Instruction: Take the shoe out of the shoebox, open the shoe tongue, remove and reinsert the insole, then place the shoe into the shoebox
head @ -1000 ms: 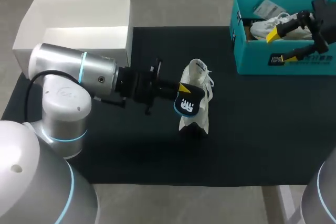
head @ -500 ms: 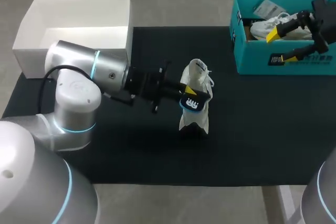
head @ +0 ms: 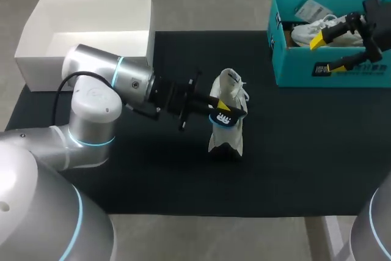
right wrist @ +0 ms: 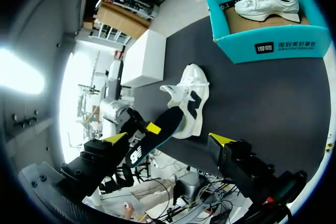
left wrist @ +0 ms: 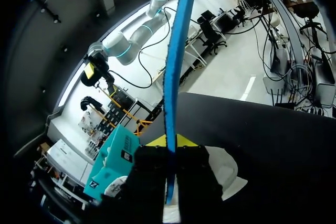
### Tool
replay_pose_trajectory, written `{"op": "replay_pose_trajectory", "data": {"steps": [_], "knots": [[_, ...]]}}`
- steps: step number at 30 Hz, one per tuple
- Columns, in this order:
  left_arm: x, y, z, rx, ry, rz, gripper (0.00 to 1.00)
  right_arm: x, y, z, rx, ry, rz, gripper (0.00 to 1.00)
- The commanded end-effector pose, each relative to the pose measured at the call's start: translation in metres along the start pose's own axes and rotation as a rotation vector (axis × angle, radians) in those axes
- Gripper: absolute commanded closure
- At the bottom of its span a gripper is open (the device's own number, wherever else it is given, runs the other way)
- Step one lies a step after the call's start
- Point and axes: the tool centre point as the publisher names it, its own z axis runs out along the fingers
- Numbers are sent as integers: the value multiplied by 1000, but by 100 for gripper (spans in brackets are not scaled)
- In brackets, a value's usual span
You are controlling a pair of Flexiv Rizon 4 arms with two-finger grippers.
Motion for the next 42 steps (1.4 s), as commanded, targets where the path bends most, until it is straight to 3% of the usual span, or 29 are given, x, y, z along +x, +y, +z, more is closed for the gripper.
{"op": "replay_pose_trajectory", "data": {"steps": [1, 4, 19, 30, 42], "knots": [[3, 10, 4, 9, 4, -43, 100, 0, 0, 0, 1, -3, 1, 0], [3, 13, 2, -10, -3, -65, 100, 0, 0, 0, 1, -3, 1, 0], [11, 1, 4, 59, 22, -94, 100, 0, 0, 0, 1, -3, 1, 0], [18, 29, 11, -90, 27, -36, 100, 0, 0, 0, 1, -3, 1, 0], [10, 47, 13, -172, -47, -50, 100, 0, 0, 0, 1, -3, 1, 0]]}}
